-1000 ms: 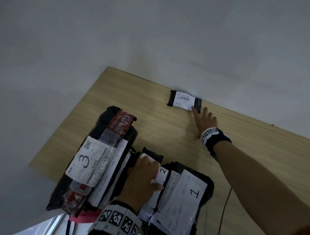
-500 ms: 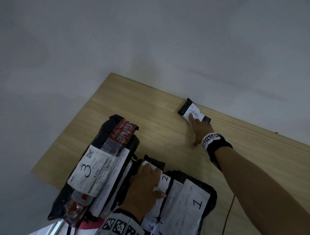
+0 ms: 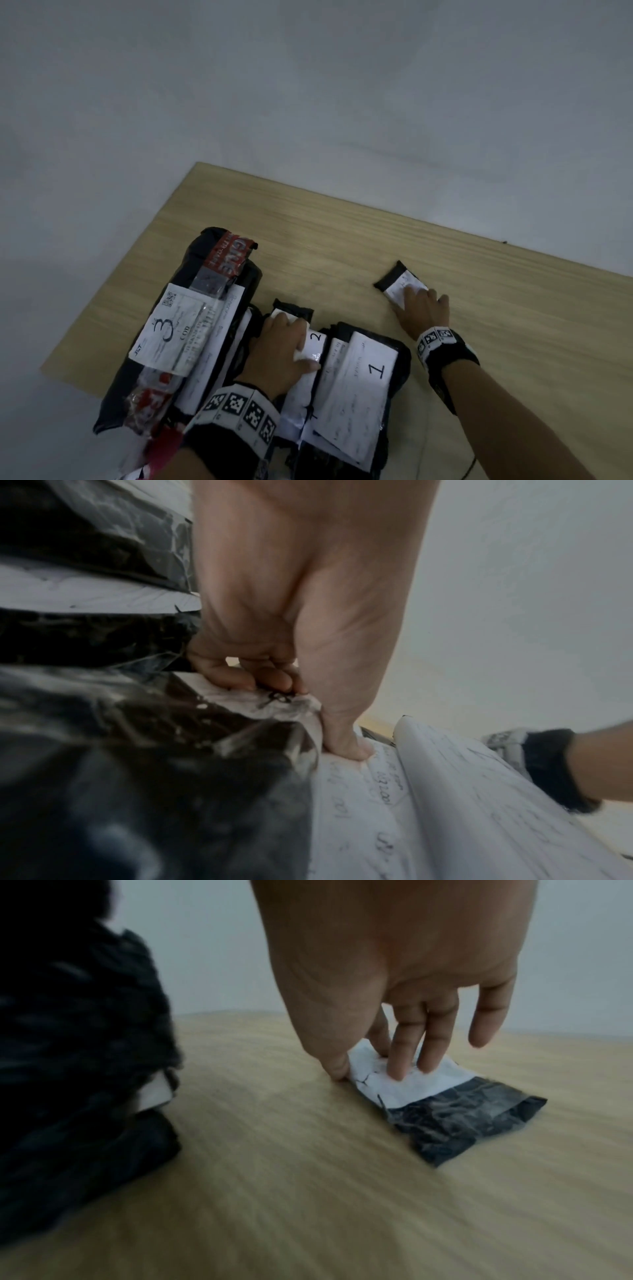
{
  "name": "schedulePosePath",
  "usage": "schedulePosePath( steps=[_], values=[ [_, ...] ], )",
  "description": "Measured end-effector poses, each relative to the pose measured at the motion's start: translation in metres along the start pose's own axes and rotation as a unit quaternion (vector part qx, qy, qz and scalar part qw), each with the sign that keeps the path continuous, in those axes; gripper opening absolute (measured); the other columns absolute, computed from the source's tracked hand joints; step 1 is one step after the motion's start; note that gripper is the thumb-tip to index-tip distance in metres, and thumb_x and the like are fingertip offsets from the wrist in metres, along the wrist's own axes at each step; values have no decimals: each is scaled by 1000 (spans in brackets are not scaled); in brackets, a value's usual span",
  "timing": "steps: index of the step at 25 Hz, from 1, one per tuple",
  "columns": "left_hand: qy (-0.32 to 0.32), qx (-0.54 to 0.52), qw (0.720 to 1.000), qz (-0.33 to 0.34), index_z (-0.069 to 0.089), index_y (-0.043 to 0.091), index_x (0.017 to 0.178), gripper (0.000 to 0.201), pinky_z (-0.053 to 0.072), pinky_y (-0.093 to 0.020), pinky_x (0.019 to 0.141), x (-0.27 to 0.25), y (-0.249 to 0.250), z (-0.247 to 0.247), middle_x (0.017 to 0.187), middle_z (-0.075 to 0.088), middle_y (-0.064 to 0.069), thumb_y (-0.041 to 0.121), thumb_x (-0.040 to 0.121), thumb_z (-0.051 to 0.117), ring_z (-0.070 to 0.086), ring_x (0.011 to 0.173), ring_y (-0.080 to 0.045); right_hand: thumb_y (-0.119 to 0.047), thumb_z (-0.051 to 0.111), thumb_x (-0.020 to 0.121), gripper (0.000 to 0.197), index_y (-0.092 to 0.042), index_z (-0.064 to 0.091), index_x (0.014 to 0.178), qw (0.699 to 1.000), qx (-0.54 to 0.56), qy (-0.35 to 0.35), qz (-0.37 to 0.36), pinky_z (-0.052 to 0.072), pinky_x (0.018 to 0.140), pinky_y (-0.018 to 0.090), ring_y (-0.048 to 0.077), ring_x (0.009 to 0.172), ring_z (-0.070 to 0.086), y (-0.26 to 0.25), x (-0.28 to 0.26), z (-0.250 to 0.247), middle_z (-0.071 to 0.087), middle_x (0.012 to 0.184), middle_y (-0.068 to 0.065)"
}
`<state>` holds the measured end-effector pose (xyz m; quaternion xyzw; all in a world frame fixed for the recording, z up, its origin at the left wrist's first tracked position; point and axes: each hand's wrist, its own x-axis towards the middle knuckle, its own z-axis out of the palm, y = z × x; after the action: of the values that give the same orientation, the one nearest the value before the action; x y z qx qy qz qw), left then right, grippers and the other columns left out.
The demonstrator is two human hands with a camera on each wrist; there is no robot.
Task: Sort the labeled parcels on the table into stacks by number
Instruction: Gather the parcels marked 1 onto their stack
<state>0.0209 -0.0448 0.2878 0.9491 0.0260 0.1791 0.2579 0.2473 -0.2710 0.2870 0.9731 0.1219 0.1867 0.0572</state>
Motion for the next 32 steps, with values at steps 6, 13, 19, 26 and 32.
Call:
schedulePosePath(
  steps=[6,13,19,26,32],
  values=[
    [-9,30,995,-94,27,28,67,50,33,-27,61,-13,-38,-5,86,41,2,47,76,73,43,86,-20,-47,49,94,50,-18,47,135,991,90,-96,6,43,101,40,33,127,47,2,-55,42,41,142,16],
    [17,142,980,-138,45,18,109,28,47,-36,87,-34,-42,27,115,45,-6,38,90,51,44,109,-25,-76,47,77,66,-27,52,121,940,185,-273,92,41,100,44,28,117,50,-4,-128,83,45,124,6],
    [69,110,987,-90,37,26,90,14,41,-28,72,-44,-32,32,97,43,1,35,87,48,46,91,-20,-58,66,78,52,-20,49,108,893,428,-72,121,49,87,41,30,98,52,-27,-115,24,48,108,10],
    [-18,113,985,-133,41,24,95,20,40,-32,81,-34,-25,26,107,47,-1,44,90,45,46,104,-22,-80,54,69,68,-24,42,106,917,394,-63,-21,48,75,31,22,95,50,-115,-100,-17,39,106,2],
    [-178,49,966,-180,48,21,95,30,45,-40,95,-51,-23,19,107,50,-1,51,90,48,50,100,-23,-72,49,81,59,-22,44,111,946,288,-146,-22,43,73,33,30,105,47,-121,-123,23,35,114,7]
  ],
)
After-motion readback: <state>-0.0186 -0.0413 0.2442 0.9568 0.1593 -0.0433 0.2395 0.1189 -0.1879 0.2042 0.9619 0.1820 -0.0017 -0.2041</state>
